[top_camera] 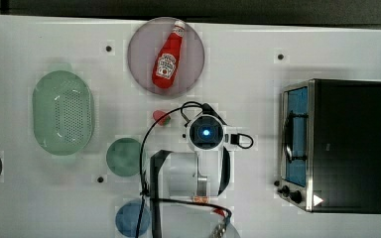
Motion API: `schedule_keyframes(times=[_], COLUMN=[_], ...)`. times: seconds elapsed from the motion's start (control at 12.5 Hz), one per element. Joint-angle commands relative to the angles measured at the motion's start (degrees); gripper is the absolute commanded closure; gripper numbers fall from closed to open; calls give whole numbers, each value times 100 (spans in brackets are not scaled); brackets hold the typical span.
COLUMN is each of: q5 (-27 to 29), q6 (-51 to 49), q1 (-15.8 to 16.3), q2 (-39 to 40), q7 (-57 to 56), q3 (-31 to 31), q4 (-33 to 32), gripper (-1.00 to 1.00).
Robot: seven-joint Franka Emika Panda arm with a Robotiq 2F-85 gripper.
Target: Pick banana from table and place on oven.
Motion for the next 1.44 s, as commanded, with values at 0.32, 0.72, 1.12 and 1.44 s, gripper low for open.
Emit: schedule_keyframes(times=[0.32, 0.72, 1.12, 1.44], q5=[129, 132, 114, 114], q6=[-1709, -3988, -4186, -3906], q1=[24, -54, -313, -450], q2=[-1958, -2654, -2416, -1893], q7=[138, 126, -1420, -2353], q3=[48, -193, -1219, -2075], q4=[457, 1844, 2469, 2532], gripper=[50, 50, 50, 50])
